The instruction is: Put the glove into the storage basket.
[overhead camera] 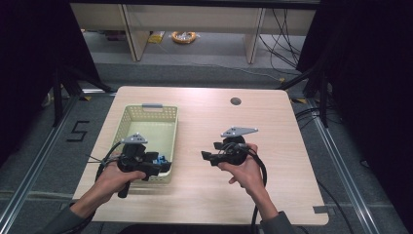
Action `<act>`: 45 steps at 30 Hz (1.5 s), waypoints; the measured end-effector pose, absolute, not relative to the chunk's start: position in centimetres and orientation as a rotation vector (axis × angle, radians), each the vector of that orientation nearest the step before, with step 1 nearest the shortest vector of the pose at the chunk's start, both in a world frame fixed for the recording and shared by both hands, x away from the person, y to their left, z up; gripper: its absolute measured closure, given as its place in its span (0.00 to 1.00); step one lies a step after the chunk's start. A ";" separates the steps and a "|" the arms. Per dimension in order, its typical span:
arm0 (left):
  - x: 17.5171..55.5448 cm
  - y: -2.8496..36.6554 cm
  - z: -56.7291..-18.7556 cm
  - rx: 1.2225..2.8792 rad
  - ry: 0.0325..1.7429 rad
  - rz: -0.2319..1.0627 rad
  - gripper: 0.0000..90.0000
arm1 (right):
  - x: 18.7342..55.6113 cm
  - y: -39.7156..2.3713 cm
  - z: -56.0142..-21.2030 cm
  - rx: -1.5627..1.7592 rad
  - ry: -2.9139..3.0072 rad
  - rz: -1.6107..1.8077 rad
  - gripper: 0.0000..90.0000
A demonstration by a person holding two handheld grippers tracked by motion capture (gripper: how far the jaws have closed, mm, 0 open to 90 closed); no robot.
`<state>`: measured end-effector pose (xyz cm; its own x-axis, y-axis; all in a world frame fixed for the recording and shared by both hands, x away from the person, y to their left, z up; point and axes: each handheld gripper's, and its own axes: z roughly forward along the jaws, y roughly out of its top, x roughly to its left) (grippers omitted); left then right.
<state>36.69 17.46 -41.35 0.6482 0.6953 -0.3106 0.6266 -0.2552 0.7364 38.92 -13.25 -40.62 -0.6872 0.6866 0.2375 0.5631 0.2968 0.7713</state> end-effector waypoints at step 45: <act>29.8 12.2 -43.3 1.985 0.779 0.082 0.24 | 33.9 -18.2 -43.7 1.211 2.382 1.393 0.36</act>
<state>29.81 12.18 -43.35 0.7935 0.5530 -0.2539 0.4881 -0.3293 0.8083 33.92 -18.17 -43.72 -0.6702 0.6918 0.2687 0.5734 0.2528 0.7793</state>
